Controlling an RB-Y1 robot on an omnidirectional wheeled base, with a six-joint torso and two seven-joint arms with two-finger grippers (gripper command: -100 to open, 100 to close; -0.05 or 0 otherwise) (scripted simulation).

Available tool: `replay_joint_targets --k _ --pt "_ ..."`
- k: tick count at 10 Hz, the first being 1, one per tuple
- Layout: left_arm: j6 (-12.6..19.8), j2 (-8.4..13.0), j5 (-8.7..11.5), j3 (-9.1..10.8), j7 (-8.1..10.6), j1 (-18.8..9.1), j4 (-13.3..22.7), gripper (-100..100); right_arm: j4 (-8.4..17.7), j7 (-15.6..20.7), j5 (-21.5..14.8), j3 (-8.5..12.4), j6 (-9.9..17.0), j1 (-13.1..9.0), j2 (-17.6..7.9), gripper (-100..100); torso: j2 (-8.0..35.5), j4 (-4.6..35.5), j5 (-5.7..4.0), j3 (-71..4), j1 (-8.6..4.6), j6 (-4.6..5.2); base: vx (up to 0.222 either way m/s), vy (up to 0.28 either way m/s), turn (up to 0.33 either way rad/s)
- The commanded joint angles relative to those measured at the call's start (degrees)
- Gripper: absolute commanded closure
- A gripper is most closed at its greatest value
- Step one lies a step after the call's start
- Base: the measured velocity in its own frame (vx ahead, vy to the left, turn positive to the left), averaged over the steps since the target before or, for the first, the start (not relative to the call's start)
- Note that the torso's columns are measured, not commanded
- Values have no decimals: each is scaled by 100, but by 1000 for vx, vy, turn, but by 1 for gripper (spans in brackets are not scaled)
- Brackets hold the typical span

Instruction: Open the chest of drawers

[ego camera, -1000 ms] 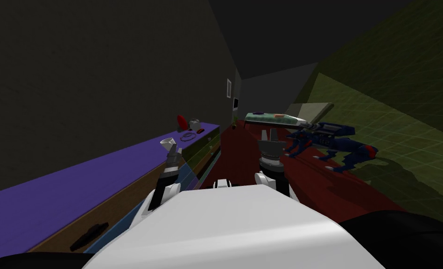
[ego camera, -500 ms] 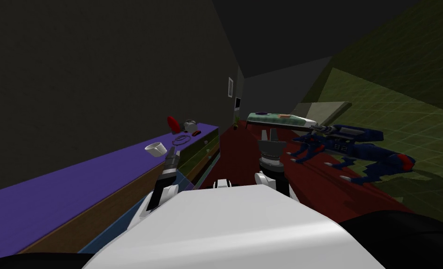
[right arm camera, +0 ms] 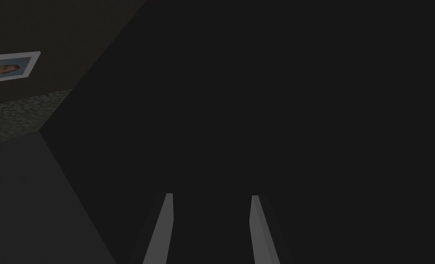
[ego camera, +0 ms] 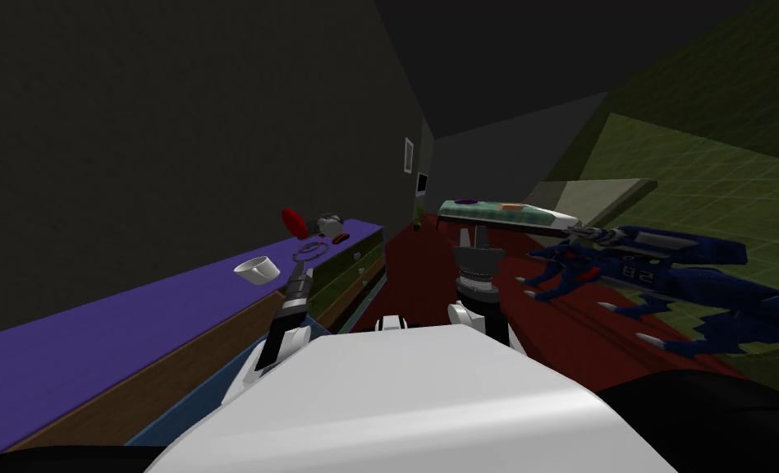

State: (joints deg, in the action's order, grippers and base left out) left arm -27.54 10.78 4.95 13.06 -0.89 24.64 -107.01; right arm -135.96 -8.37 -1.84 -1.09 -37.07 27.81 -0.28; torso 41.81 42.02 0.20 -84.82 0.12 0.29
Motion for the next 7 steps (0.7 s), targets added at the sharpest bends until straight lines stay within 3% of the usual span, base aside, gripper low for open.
replay_joint_targets --k 1,7 --pt "29 14 83 93 27 -39 258 -100 0 0 0 0 0 0 0 0 -5 1 -5 -6 -3 -8 133 -127 70" --pt "24 -62 296 385 70 -134 869 -100 -1 0 0 0 -1 1 0 0 -51 -5 -1 -34 19 14 154 -149 92"
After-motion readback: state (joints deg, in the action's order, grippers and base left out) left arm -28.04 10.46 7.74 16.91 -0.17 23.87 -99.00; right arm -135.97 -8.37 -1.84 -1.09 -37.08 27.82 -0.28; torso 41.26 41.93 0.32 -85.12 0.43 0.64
